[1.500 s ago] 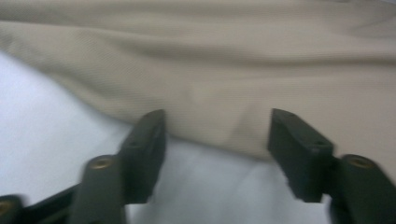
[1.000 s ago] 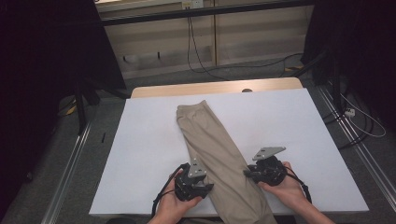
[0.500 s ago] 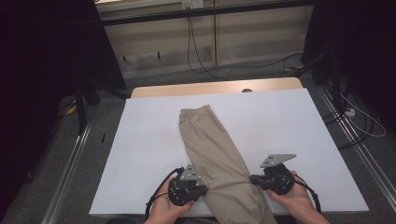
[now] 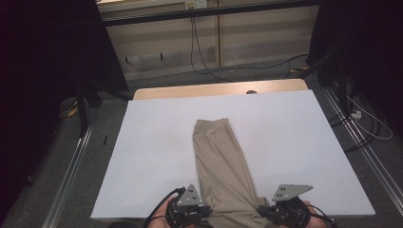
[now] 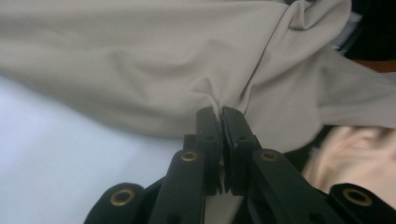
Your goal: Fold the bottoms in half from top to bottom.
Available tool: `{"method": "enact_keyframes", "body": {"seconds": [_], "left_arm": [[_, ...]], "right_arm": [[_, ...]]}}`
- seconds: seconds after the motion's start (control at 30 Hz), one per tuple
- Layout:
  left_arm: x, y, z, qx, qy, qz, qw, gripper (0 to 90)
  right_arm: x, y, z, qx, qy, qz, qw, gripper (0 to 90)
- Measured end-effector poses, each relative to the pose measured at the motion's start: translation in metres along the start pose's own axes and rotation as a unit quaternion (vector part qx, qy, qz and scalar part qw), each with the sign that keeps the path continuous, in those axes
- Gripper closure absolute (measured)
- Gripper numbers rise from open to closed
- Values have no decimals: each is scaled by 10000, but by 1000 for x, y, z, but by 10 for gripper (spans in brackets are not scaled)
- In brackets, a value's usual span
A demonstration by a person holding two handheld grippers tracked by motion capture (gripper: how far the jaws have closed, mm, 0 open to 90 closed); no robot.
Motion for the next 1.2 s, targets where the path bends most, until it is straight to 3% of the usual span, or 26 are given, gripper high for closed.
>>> {"method": "enact_keyframes", "body": {"seconds": [0.03,0.07,0.13,0.17,0.23,0.33,0.4,0.47,0.57,0.63,0.73,0.8,0.93,1.03,1.1,1.2], "left_arm": [[1,-1,1,-77,-22,58,10000,843],[4,-2,2,-136,-85,104,9998,765],[15,-9,4,-290,-364,195,9987,488],[21,-12,6,-391,-408,301,9979,393],[34,-20,8,-548,-441,429,9966,329],[67,-35,12,-641,-1046,364,9918,262],[90,-46,13,-686,-1193,411,9896,234],[114,-59,13,-929,-1268,625,9856,270],[151,-73,8,-814,-1565,762,9814,333],[176,-81,4,-761,-1761,820,9780,410],[205,-92,-3,-824,-1761,1207,9735,534],[221,-97,-8,-726,-1871,1197,9723,600],[240,-107,-21,-822,-1688,1465,9712,671],[248,-110,-28,-797,-1638,1516,9715,729],[250,-112,-31,-771,-1617,1519,9720,758],[254,-116,-30,-757,-1603,1559,9717,817]], "right_arm": [[1,0,0,-19,-23,7,10000,889],[0,-2,1,-40,-52,23,10000,872],[-6,-9,0,-136,-92,-11,9999,756],[-10,-14,0,-201,-113,6,9997,704],[-20,-27,-1,-323,-74,41,9994,616],[-35,-51,-5,-435,28,135,9990,440],[-46,-69,-9,-556,54,167,9983,419],[-58,-86,-14,-650,140,227,9975,387],[-77,-113,-24,-745,206,155,9969,382],[-92,-128,-32,-792,399,163,9959,397],[-111,-147,-47,-812,471,54,9956,457],[-123,-159,-56,-818,549,-46,9951,471],[-146,-182,-69,-787,758,-93,9940,521],[-163,-199,-76,-840,865,-182,9925,577],[-173,-208,-81,-846,960,-327,9913,666],[-179,-220,-95,-721,889,-372,9927,722]]}}
Point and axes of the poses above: each handheld gripper's, and its own axes: z roughly backward along the jaws, y roughly out of its underside, x roughly to its left, the point moved 9 cm from there along -z, roughly forward along the jaws, and after that the axes turned 5 degrees about x, right-handed, at the moved point
